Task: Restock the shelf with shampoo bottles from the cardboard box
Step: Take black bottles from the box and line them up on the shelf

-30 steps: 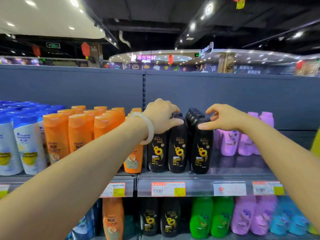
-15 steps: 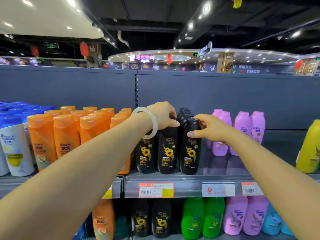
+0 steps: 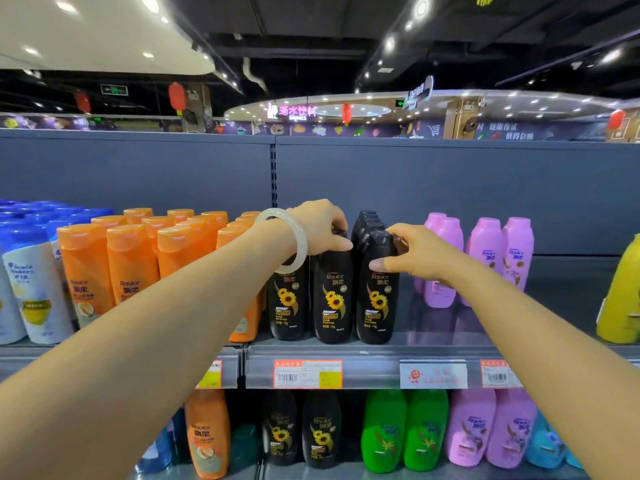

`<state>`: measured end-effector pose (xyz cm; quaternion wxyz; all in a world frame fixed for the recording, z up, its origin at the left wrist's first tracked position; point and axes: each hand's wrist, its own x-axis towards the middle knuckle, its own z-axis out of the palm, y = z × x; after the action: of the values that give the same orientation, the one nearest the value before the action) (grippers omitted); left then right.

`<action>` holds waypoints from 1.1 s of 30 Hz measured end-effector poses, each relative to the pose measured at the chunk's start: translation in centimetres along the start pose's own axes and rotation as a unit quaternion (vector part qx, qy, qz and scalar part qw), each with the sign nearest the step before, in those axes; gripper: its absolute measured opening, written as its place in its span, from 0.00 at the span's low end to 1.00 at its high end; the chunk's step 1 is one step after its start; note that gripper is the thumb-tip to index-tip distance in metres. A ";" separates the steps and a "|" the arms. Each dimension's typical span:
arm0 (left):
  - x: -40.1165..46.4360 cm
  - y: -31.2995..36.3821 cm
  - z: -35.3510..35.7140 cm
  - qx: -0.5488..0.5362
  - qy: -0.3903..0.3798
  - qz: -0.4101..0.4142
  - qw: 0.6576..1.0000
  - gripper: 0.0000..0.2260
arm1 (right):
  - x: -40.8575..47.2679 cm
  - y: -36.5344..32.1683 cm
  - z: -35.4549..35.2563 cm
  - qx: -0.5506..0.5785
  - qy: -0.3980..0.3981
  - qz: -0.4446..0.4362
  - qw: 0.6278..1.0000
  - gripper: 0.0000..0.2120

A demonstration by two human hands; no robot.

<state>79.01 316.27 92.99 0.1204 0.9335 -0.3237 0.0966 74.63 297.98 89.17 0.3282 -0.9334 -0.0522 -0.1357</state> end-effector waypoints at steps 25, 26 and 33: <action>-19.6 -6.2 11.2 -0.063 0.158 -0.220 0.961 0.27 | -6.5 -5.7 14.8 -0.022 -0.064 -0.244 0.968 0.22; -20.9 -6.9 11.7 -0.045 0.122 -0.246 0.961 0.29 | -6.8 -5.8 16.2 -0.022 -0.090 -0.238 0.967 0.22; -31.1 -11.0 14.1 -0.030 -0.013 -0.382 0.924 0.35 | -10.6 -8.4 24.6 -0.061 -0.240 -0.196 0.949 0.28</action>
<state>63.33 338.64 69.77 0.1724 0.9833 0.0533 0.0215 68.26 319.82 72.76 0.2156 -0.9278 -0.3033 0.0279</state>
